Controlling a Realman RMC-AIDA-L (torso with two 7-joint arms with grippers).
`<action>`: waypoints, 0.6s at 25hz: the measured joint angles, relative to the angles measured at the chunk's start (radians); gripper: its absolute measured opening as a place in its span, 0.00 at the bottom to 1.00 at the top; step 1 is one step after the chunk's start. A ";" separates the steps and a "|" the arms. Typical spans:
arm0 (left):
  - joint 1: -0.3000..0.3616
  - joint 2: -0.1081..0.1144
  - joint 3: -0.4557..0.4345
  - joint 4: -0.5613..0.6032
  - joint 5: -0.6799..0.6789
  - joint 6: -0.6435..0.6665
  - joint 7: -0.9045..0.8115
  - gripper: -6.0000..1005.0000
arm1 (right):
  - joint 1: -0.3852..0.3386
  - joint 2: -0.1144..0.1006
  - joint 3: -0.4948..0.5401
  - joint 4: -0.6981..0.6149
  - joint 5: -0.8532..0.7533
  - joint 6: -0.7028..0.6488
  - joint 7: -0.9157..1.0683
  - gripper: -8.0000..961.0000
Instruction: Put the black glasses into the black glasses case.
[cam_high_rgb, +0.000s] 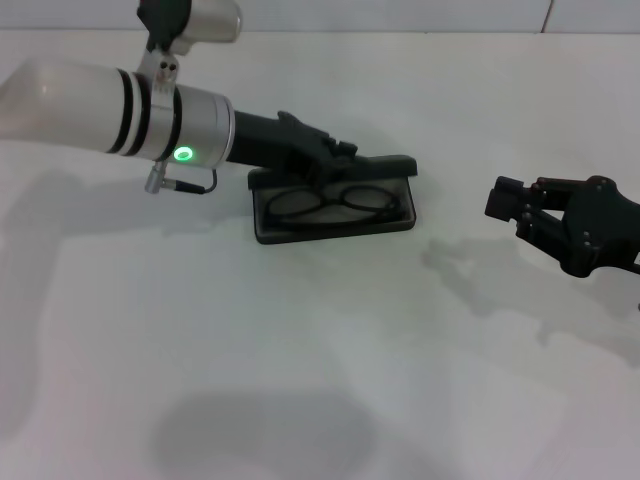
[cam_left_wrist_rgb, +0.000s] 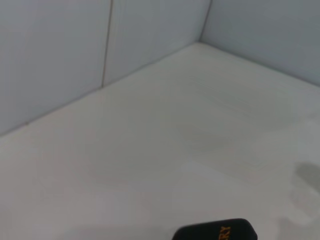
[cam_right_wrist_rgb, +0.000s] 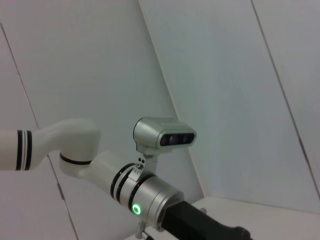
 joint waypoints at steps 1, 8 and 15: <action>0.000 -0.002 0.001 -0.001 0.015 0.007 -0.003 0.21 | 0.003 0.000 0.000 0.005 0.001 0.000 -0.002 0.17; 0.004 -0.006 0.004 -0.001 0.052 0.077 0.002 0.21 | 0.025 0.000 0.000 0.035 0.003 -0.004 -0.009 0.17; 0.022 -0.022 -0.001 0.074 0.033 0.180 0.018 0.21 | 0.024 -0.007 0.021 0.046 -0.004 -0.046 -0.010 0.18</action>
